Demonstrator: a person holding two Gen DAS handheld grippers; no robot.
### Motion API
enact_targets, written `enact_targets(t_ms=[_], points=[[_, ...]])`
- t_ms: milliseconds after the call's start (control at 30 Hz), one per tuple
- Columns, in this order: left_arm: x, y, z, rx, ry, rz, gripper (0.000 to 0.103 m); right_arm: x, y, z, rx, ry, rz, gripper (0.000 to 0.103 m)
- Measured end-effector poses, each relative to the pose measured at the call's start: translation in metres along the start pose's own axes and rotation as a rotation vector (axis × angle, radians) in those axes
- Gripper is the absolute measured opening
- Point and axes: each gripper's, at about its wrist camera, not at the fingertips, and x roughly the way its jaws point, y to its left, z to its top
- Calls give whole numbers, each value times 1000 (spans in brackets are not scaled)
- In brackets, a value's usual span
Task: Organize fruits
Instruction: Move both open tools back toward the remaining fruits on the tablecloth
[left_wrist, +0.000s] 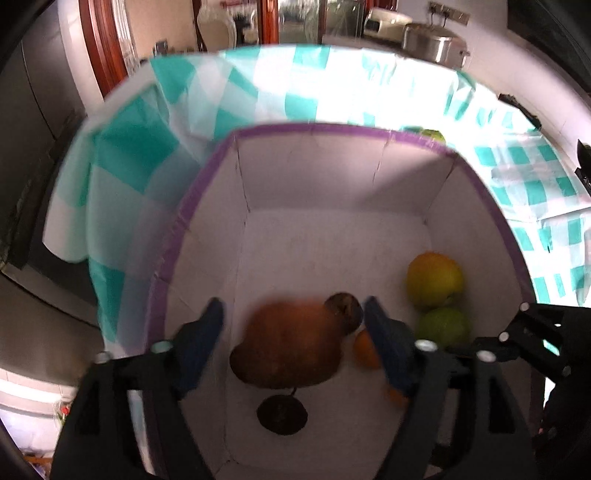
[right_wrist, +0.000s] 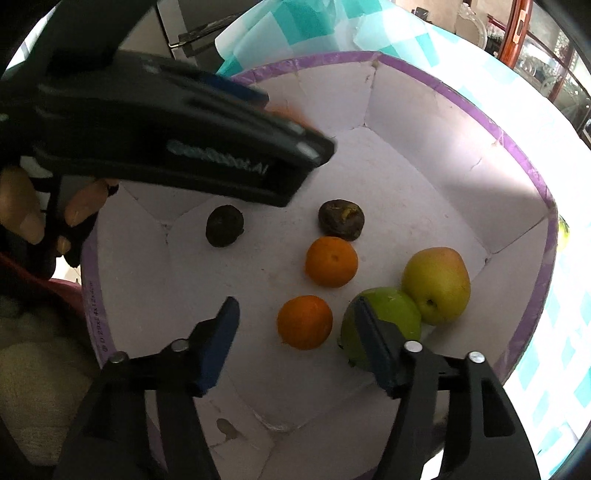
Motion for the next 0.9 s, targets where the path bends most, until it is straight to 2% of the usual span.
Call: enact_targets(t_ms=[533, 700, 733, 767, 900], points=[[-9, 2, -6, 7, -38, 49, 93, -4, 1, -4, 27, -64, 8, 72], [-9, 2, -5, -8, -38, 55, 96, -24, -2, -13, 62, -158, 35, 72], [-9, 1, -6, -14, -36, 53, 97, -28, -4, -15, 74, -176, 47, 73], [-8, 0, -6, -20, -32, 56, 98, -36, -10, -16, 109, -203, 63, 78], [-4, -1, -7, -31, -24, 82, 99, -60, -52, -21, 309, -296, 106, 85]])
